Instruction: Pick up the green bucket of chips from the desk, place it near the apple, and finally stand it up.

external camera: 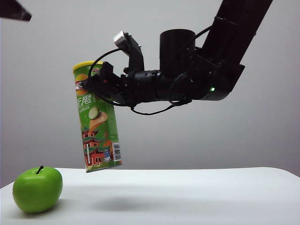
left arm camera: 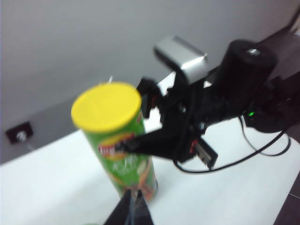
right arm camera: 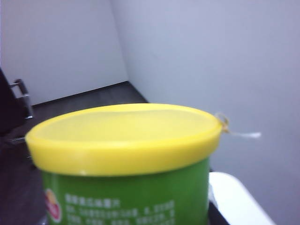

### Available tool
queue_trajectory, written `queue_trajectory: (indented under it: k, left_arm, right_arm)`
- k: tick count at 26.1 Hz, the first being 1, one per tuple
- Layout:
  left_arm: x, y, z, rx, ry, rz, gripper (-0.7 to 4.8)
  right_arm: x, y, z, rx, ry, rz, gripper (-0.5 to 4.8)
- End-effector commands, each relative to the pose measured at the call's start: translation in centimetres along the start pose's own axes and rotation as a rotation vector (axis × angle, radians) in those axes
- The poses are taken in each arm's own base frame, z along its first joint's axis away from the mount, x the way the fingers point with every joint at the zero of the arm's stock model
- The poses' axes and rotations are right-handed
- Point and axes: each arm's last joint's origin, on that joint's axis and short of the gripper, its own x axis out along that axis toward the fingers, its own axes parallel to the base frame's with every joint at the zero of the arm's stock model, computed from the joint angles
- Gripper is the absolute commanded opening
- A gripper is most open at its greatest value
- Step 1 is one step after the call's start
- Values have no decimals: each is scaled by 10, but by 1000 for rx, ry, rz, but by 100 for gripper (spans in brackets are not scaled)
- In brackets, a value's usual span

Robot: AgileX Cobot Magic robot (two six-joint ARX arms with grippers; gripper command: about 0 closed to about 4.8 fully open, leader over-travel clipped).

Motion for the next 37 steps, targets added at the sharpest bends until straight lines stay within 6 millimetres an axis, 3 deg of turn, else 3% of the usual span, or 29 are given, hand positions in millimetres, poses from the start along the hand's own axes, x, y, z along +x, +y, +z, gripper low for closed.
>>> queue_trajectory:
  k: [1, 4, 10, 15, 22, 25, 37]
  left_arm:
    - [-7, -11, -4, 19, -55, 40, -4]
    - [-19, -29, -13, 6, -112, 99, -4]
    - [-34, -46, -14, 14, -154, 206, -4]
    - [-39, -52, -12, 6, -178, 207, -4]
    - [-44, -60, -12, 0, -192, 206, -4]
    - [-45, -63, -14, 3, -193, 197, -4]
    - [-52, -82, -37, -101, -109, 174, -5]
  right_arm:
    - [0, -2, 6, -53, -54, -32, 282]
    - [-4, -1, -11, -53, -98, -56, 273]
    - [-7, 13, -23, -54, -156, -120, 273]
    - [-2, 24, -31, -62, -171, -218, 269]
    - [5, 35, -60, -9, -165, -289, 259]
    - [5, 36, -60, -7, -169, -312, 260]
    - [-5, 47, -79, 18, -109, -414, 259]
